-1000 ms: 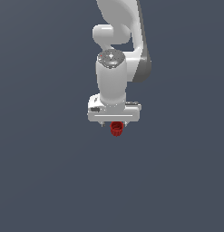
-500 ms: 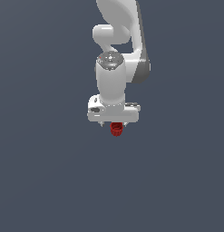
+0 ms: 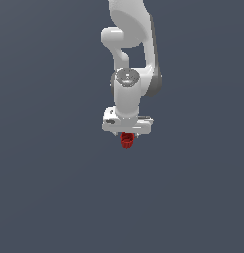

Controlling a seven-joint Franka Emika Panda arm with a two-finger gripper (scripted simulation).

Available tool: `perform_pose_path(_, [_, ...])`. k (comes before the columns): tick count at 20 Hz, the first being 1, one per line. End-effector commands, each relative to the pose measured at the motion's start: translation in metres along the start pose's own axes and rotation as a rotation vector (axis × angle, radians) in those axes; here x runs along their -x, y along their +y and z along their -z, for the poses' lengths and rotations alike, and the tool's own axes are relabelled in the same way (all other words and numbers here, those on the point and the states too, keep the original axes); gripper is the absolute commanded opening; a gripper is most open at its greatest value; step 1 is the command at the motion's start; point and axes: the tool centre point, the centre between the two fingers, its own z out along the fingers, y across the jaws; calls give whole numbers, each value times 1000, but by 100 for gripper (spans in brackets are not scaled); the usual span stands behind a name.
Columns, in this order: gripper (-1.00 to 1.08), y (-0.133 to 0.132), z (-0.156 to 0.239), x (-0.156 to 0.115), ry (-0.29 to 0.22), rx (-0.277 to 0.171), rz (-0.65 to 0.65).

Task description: Pick up the object and move it to a goal position.

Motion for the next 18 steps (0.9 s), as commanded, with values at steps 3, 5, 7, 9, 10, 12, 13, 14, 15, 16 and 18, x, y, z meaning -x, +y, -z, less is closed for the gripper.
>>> perform_pose_path(3, [100, -3, -19, 18, -5, 11, -18])
perform_pose_path(5, [100, -4, -24, 23, -7, 14, -23])
perform_pose_path(7, [100, -5, -28, 27, -8, 15, -26])
perform_pose_path(9, [100, -5, -29, 28, -8, 16, -28])
perform_pose_path(10, [100, -5, -29, 29, -9, 17, -28])
perform_pose_path(12, [100, -5, -29, 28, -9, 16, -26])
perform_pose_path(13, [100, -5, -30, 28, -9, 16, -26])
perform_pose_path(14, [100, -5, -32, 28, -9, 16, -26])
perform_pose_path(15, [100, -5, -34, 28, -9, 16, -26])
perform_pose_path(16, [100, -5, -37, 28, -9, 16, -26])
perform_pose_path(18, [100, -5, -45, 29, -9, 16, -27])
